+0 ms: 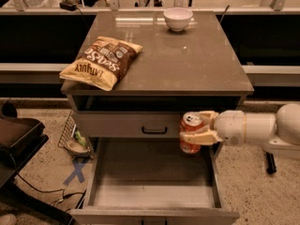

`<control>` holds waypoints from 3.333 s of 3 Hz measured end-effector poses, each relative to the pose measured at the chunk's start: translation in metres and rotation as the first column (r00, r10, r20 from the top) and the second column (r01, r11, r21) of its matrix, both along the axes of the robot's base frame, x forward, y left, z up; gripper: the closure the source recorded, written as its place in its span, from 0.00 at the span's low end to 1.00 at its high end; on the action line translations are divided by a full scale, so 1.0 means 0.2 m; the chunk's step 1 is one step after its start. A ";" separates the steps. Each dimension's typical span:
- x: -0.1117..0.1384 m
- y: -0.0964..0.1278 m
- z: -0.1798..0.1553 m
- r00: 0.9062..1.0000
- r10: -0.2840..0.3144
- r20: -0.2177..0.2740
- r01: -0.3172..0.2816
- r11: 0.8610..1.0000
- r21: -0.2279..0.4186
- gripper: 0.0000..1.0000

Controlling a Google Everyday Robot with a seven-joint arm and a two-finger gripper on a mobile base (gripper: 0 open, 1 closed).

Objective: Pick coke can from middle drawer and place on counter

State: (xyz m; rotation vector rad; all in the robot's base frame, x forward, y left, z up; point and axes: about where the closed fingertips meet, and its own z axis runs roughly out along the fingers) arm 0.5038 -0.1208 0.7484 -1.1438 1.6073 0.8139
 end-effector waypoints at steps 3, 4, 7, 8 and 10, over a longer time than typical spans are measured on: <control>0.36 0.01 0.77 0.981 -0.132 0.139 0.127 0.991 0.042 1.00; 0.50 0.03 0.84 0.970 -0.121 0.213 0.110 0.992 0.061 1.00; 1.07 -0.06 0.78 0.940 -0.153 0.306 0.129 0.987 0.098 1.00; 1.07 -0.04 0.78 0.940 -0.150 0.307 0.125 0.987 0.099 0.84; 1.07 -0.01 0.78 0.942 -0.140 0.305 0.114 0.988 0.101 0.28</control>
Offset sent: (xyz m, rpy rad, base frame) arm 0.0760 -0.0139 0.1745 0.0427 -0.1232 -0.1868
